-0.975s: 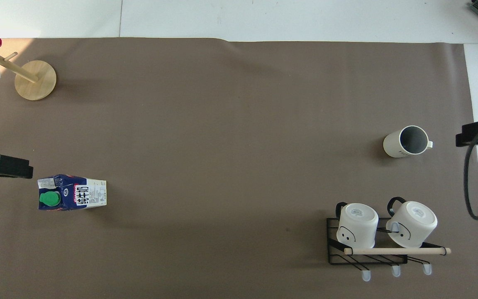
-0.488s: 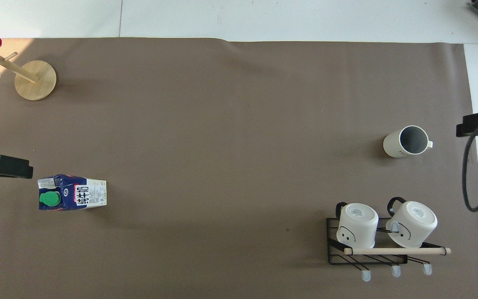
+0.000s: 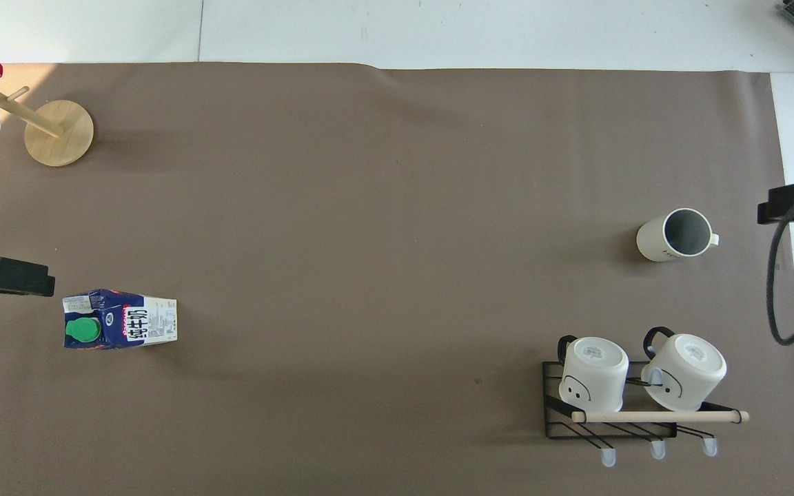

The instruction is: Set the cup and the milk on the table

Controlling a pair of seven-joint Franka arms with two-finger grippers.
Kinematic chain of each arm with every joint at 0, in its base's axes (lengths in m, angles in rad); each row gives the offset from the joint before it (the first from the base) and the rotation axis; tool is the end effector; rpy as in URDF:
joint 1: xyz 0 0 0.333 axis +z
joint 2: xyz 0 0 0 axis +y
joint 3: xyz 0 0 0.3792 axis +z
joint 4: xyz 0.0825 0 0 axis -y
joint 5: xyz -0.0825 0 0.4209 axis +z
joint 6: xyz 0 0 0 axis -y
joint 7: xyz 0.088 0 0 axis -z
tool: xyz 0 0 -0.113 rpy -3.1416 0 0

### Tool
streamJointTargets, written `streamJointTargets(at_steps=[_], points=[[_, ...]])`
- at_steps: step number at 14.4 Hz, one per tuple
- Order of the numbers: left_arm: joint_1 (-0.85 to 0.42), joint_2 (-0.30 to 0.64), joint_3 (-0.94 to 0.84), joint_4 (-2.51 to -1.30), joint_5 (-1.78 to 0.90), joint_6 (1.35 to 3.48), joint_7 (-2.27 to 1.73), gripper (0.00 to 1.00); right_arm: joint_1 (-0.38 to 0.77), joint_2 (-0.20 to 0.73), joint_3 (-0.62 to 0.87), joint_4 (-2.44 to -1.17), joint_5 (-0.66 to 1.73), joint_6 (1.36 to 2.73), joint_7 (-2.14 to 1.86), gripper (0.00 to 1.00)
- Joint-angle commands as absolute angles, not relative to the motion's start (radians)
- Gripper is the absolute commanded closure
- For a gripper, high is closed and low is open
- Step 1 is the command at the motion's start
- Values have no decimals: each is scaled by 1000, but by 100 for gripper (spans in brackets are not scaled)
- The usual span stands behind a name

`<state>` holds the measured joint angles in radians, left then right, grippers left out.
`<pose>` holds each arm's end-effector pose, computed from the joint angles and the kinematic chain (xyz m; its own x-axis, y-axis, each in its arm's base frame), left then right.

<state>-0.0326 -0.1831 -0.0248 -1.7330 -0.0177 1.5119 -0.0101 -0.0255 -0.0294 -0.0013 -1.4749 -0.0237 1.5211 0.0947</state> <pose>0.5138 -0.0330 0.6959 0.9981 -0.0477 -0.0382 -0.0472 -0.9988 0.0128 0.5746 -0.0182 0.7429 0.9895 -0.1223 0.0774 -0.1239 -0.9922 0.0162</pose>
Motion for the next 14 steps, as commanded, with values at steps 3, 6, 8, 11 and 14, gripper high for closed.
streamJointTargets(at_steps=[3, 6, 8, 11, 14], points=[[-17, -218, -26, -1755, -3, 1480, 15, 0, -37, 3, 5, -1465, -35, 1539, 69, 0], [6, -248, -26, -1804, -2, 1496, 49, 0, -28, 31, 9, -1460, -32, 1548, 67, 0], [18, -282, -25, -1851, 0, 1520, 77, 0, -32, 57, 9, -1460, -31, 1571, 63, 0], [38, -347, -25, -1962, 0, 1604, 101, 0, -44, 87, 8, -1474, -34, 1643, 48, 0], [38, -360, -25, -2040, 0, 1660, 112, 0, -60, 123, 0, -1512, -40, 1699, -27, 0]])
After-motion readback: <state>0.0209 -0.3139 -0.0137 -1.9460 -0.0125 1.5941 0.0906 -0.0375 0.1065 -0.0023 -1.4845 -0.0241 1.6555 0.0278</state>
